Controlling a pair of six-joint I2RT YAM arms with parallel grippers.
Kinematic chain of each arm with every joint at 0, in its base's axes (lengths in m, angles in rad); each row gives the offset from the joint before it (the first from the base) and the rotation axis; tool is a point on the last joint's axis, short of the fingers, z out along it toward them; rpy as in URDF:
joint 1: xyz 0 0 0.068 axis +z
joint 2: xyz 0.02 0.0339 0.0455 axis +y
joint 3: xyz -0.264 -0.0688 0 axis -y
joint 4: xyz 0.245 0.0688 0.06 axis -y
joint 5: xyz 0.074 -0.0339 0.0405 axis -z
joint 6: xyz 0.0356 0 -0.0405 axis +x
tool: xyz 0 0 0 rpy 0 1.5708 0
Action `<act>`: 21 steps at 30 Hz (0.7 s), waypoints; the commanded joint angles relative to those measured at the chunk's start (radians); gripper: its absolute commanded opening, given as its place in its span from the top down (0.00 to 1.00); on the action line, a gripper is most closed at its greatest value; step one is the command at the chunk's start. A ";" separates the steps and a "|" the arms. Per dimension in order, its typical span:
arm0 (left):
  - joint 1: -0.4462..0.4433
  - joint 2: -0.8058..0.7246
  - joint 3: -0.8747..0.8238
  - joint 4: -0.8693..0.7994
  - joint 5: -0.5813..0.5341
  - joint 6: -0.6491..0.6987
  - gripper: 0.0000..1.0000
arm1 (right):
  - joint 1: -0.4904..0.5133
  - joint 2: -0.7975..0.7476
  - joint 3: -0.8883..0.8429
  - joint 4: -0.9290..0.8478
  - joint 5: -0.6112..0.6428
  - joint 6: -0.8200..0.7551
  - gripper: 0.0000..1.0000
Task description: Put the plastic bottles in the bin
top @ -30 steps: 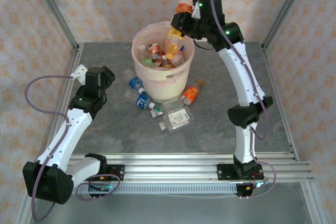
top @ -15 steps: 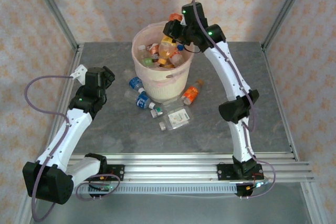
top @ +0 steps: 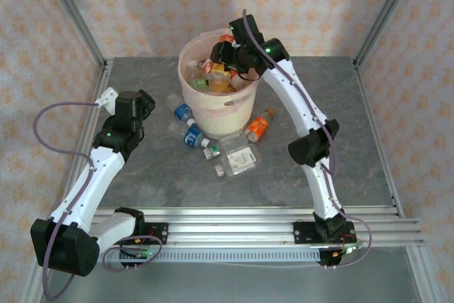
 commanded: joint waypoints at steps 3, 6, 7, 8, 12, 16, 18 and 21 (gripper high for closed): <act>0.011 -0.022 -0.004 -0.003 -0.025 0.002 0.00 | 0.014 -0.015 0.024 -0.066 0.102 -0.036 0.31; 0.011 -0.024 -0.005 -0.005 -0.026 0.002 0.00 | 0.014 -0.029 0.024 -0.073 0.139 -0.054 0.28; 0.011 -0.025 -0.005 -0.004 -0.026 0.002 0.00 | 0.014 -0.035 0.024 -0.074 0.150 -0.062 0.27; 0.010 -0.025 -0.005 -0.005 -0.027 0.002 0.00 | 0.014 -0.039 0.024 -0.076 0.160 -0.068 0.26; 0.011 -0.028 -0.004 -0.006 -0.028 0.000 0.00 | 0.014 -0.060 0.025 -0.082 0.203 -0.103 0.22; 0.010 -0.031 -0.004 -0.006 -0.027 -0.001 0.00 | 0.013 -0.084 0.027 -0.091 0.272 -0.132 0.22; 0.011 -0.031 -0.006 -0.006 -0.026 -0.002 0.00 | 0.014 -0.096 0.027 -0.096 0.303 -0.147 0.22; 0.010 -0.030 -0.005 -0.005 -0.026 -0.003 0.00 | 0.014 -0.108 0.027 -0.100 0.340 -0.169 0.22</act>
